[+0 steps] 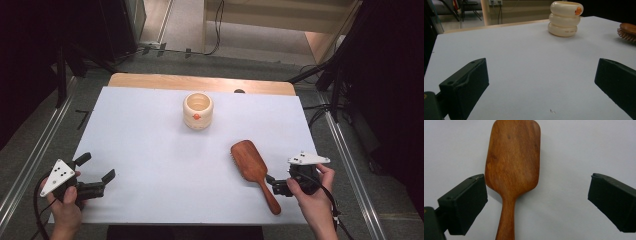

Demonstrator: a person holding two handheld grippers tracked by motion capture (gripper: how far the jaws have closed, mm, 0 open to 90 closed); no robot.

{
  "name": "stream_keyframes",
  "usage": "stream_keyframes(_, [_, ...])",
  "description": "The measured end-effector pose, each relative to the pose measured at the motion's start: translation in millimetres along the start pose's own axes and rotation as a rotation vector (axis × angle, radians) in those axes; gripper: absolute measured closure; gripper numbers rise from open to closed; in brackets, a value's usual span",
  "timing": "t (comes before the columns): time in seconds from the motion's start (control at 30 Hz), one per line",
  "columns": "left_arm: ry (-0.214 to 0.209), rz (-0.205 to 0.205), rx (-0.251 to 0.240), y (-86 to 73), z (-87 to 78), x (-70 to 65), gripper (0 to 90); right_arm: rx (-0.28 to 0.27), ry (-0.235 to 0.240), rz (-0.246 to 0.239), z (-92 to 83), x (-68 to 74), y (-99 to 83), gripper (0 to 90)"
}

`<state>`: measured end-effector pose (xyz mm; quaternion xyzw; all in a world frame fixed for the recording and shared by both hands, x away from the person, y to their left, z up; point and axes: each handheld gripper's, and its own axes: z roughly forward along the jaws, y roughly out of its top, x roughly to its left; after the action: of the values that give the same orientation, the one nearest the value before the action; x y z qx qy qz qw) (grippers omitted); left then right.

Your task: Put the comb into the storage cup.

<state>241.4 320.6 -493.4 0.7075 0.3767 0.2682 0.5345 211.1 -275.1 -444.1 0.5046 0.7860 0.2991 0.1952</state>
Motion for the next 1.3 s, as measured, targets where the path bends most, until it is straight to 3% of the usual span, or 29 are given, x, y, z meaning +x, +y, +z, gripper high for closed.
stream_keyframes(0.6, [0.005, 0.009, 0.01, 0.0, 0.8, -0.8, 0.0, 0.144, -0.012, -0.019, 26.9, 7.1, -7.0, 4.2])
stream_keyframes(0.83, [0.004, 0.012, 0.012, 0.1, 1.0, -1.2, 0.0, 0.204, 0.015, -0.017, 37.1, 10.8, -9.6, 4.3])
stream_keyframes(0.9, [0.003, 0.013, 0.012, 0.1, 1.1, -1.2, 0.0, 0.215, 0.037, -0.001, 39.5, 11.5, -9.6, 11.8])
stream_keyframes(1.03, [0.003, 0.013, 0.012, 0.1, 1.2, -1.2, 0.0, 0.24, 0.055, 0.01, 44.1, 12.8, -9.4, 12.2])
stream_keyframes(1.2, [0.003, 0.014, 0.011, 0.0, 1.3, -1.3, 0.0, 0.258, 0.049, 0.009, 49.5, 15.3, -10.0, 21.4])
stream_keyframes(1.23, [0.003, 0.015, 0.011, 0.0, 1.4, -1.4, 0.0, 0.26, 0.049, 0.009, 51.6, 16.8, -10.3, 28.6])
stream_keyframes(1.27, [0.003, 0.018, 0.013, 0.0, 1.4, -1.2, 0.0, 0.26, 0.049, 0.009, 51.6, 16.8, -10.3, 28.6])
stream_keyframes(1.3, [0.003, 0.017, 0.014, 0.1, 1.4, -1.4, 0.0, 0.26, 0.048, 0.011, 53.4, 18.1, -10.9, 36.6])
